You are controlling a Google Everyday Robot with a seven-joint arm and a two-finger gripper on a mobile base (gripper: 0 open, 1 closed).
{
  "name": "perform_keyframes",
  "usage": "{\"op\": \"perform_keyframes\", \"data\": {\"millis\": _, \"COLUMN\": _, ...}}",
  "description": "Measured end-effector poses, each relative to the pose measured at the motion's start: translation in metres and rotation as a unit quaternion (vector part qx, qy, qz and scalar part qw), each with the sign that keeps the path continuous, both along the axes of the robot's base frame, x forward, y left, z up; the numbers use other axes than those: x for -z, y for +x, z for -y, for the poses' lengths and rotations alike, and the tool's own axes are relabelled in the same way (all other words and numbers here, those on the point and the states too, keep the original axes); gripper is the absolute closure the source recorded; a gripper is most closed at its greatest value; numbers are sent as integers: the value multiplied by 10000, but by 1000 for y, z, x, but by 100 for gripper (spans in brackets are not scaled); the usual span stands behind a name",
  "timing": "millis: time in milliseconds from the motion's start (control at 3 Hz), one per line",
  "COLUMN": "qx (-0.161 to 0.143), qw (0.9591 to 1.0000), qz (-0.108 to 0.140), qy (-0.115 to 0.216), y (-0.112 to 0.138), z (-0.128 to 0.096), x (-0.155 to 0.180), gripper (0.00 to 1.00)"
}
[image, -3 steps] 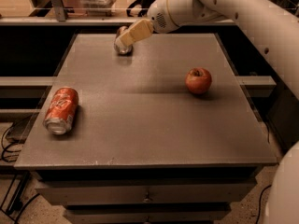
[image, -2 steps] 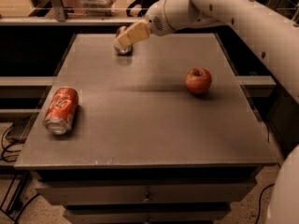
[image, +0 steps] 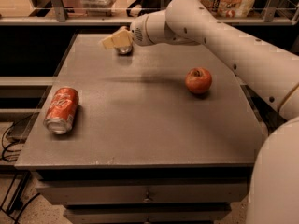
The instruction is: Pick orange can
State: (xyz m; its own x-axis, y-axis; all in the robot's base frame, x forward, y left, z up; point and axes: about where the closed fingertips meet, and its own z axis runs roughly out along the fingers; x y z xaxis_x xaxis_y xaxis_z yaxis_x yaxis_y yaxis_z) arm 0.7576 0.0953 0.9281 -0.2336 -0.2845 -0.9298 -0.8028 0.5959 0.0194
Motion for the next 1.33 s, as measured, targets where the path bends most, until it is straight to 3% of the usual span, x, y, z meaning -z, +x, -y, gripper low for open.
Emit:
{"op": "perform_keyframes", "data": {"millis": 667, "qx": 766, "qw": 9954, "qz": -283, "qy": 505, "y": 51, "z": -41, "x": 44, "gripper": 0}}
{"op": "perform_keyframes", "data": {"millis": 1000, "qx": 1107, "qw": 9927, "qz": -390, "qy": 276, "y": 72, "z": -45, "x": 63, "gripper": 0}}
{"op": "perform_keyframes", "data": {"millis": 1333, "qx": 1247, "qw": 9911, "qz": -436, "qy": 164, "y": 80, "z": -45, "x": 72, "gripper": 1}}
